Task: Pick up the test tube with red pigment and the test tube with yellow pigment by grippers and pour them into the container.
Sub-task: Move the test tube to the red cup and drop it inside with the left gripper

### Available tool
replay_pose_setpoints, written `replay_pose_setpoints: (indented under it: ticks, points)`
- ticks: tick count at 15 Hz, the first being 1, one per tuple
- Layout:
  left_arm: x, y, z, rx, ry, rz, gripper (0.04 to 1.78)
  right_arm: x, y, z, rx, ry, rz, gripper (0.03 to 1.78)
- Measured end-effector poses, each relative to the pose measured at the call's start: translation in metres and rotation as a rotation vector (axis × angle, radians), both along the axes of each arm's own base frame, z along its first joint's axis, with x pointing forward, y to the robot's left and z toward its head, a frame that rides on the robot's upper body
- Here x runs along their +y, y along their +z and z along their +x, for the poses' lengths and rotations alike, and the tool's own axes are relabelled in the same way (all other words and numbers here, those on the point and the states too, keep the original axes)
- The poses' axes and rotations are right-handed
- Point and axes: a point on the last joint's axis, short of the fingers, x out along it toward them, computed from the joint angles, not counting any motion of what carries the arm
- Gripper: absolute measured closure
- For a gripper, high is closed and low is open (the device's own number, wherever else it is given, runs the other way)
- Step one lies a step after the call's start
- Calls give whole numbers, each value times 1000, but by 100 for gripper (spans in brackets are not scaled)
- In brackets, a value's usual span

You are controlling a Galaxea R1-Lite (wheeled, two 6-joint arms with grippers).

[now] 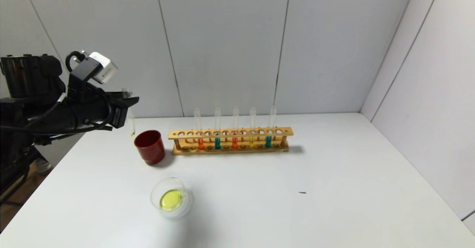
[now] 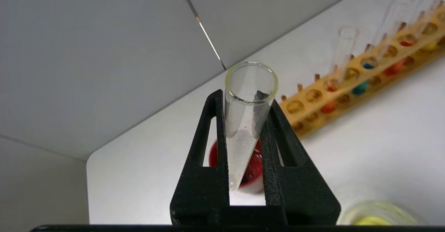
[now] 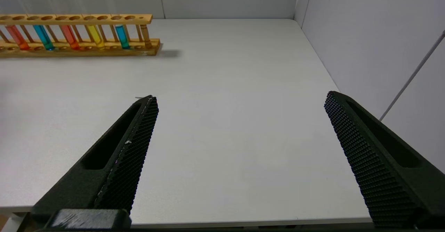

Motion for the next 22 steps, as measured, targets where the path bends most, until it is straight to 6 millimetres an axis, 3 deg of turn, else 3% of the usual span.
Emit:
replay_pose_setpoints:
  ticks: [3, 8, 22]
  points:
    - [13, -14, 25, -2, -29, -19, 151, 0, 0, 0, 0, 0, 0, 6]
    - [17, -48, 52, 83, -51, -32, 151, 0, 0, 0, 0, 0, 0, 6]
    - [16, -102, 81, 128, -71, -36, 151, 0, 0, 0, 0, 0, 0, 6]
